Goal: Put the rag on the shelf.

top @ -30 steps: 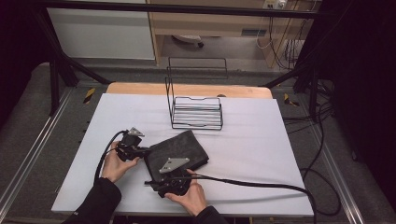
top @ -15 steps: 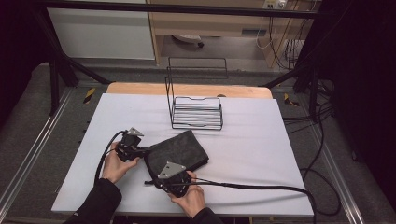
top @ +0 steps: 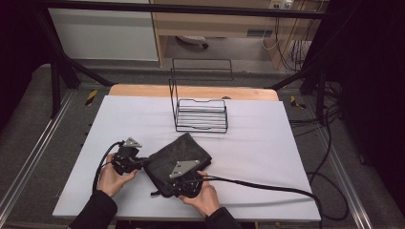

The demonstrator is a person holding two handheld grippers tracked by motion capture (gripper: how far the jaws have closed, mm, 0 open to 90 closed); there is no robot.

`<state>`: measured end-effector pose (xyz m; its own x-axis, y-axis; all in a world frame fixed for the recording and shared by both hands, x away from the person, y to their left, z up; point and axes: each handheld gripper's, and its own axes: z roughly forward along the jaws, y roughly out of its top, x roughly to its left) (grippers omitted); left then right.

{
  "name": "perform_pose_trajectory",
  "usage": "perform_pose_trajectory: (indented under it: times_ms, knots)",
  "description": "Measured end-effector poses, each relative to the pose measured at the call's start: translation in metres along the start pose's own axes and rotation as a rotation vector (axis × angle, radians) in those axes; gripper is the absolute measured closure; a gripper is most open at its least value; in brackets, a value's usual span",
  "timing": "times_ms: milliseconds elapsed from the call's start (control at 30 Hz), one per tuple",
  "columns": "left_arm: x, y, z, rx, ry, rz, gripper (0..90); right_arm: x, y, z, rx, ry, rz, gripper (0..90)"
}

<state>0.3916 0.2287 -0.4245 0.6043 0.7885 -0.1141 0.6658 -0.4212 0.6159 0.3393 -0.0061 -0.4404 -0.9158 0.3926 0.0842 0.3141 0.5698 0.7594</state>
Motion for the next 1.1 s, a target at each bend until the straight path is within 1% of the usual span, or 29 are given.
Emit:
perform_pose_trajectory:
  times_ms: [33, 67, 100, 167, 200, 233, 300, 367, 400, 467, 500, 567, 600, 633, 667, 700, 733, 800, 867, 900, 933, 1000, 1100]
  knots:
    - [-0.001, -0.001, -0.001, 0.002, 0.001, 0.002, 85.0, 0.002, -0.001, 0.000, -0.014, -0.005, 0.013, 65.3]
    - [-0.002, -0.001, -0.001, 0.001, 0.001, 0.006, 84.9, 0.007, -0.001, -0.001, -0.046, -0.011, 0.032, 61.1]
    - [-0.003, -0.002, -0.002, 0.004, 0.004, 0.014, 84.9, 0.007, -0.001, -0.001, -0.046, -0.011, 0.032, 59.9]
    - [-0.004, -0.003, -0.001, 0.008, 0.017, 0.039, 84.7, 0.012, -0.003, 0.001, -0.058, 0.002, 0.057, 56.8]
    - [-0.005, -0.004, 0.000, 0.011, 0.022, 0.050, 84.5, 0.014, -0.004, 0.003, -0.055, 0.006, 0.069, 55.4]
    - [-0.005, -0.004, 0.001, 0.005, 0.024, 0.057, 84.2, 0.015, -0.005, 0.005, -0.045, 0.000, 0.069, 54.6]
    - [-0.004, -0.005, 0.001, -0.007, 0.032, 0.064, 82.6, 0.016, -0.009, 0.010, -0.038, -0.031, 0.038, 54.0]
    - [-0.002, -0.005, -0.001, -0.020, 0.057, 0.073, 70.2, 0.017, -0.011, 0.013, -0.052, -0.048, 0.025, 51.6]
    - [-0.001, -0.005, -0.002, -0.022, 0.069, 0.075, 70.2, 0.017, -0.011, 0.013, -0.052, -0.048, 0.025, 51.6]
    - [0.002, -0.005, -0.002, -0.029, 0.067, 0.071, 62.1, 0.020, -0.012, 0.014, -0.056, -0.059, 0.008, 50.3]
    - [0.003, -0.007, -0.001, -0.028, 0.053, 0.061, 60.4, 0.020, -0.012, 0.014, -0.059, -0.068, -0.006, 50.4]
    - [0.005, -0.009, 0.003, -0.016, 0.012, 0.050, 65.7, 0.023, -0.014, 0.015, -0.062, -0.096, -0.026, 52.9]
    - [0.005, -0.009, 0.004, -0.016, -0.001, 0.041, 65.7, 0.023, -0.014, 0.015, -0.062, -0.096, -0.026, 52.9]
    - [0.005, -0.009, 0.004, -0.013, -0.006, 0.036, 68.0, 0.024, -0.014, 0.016, -0.061, -0.103, -0.034, 53.8]
    - [0.004, -0.008, 0.004, -0.007, -0.014, 0.035, 71.8, 0.024, -0.015, 0.016, -0.059, -0.114, -0.037, 56.9]
    - [0.004, -0.008, 0.004, -0.003, -0.021, 0.031, 71.8, 0.024, -0.015, 0.016, -0.059, -0.114, -0.037, 56.9]
    - [0.002, -0.008, 0.004, 0.002, -0.021, 0.024, 73.7, 0.023, -0.015, 0.016, -0.057, -0.119, -0.042, 59.5]
    - [-0.001, -0.008, 0.004, 0.017, -0.007, 0.039, 77.8, 0.023, -0.014, 0.016, -0.051, -0.125, -0.047, 63.2]
    - [-0.005, -0.006, 0.003, 0.030, 0.011, 0.035, 81.8, 0.022, -0.015, 0.015, -0.047, -0.134, -0.069, 68.4]
    - [-0.006, -0.006, 0.003, 0.037, 0.017, 0.036, 83.3, 0.022, -0.015, 0.014, -0.042, -0.146, -0.087, 75.2]
    - [-0.008, -0.006, 0.002, 0.037, 0.020, 0.032, 83.3, 0.022, -0.015, 0.014, -0.042, -0.146, -0.087, 75.2]
    - [-0.008, -0.008, -0.001, 0.036, 0.009, 0.020, 83.9, 0.020, -0.014, 0.013, -0.037, -0.140, -0.097, 78.6]
    - [-0.008, -0.014, -0.007, 0.020, -0.024, -0.009, 84.1, 0.015, -0.011, 0.008, -0.009, -0.103, -0.105, 79.8]
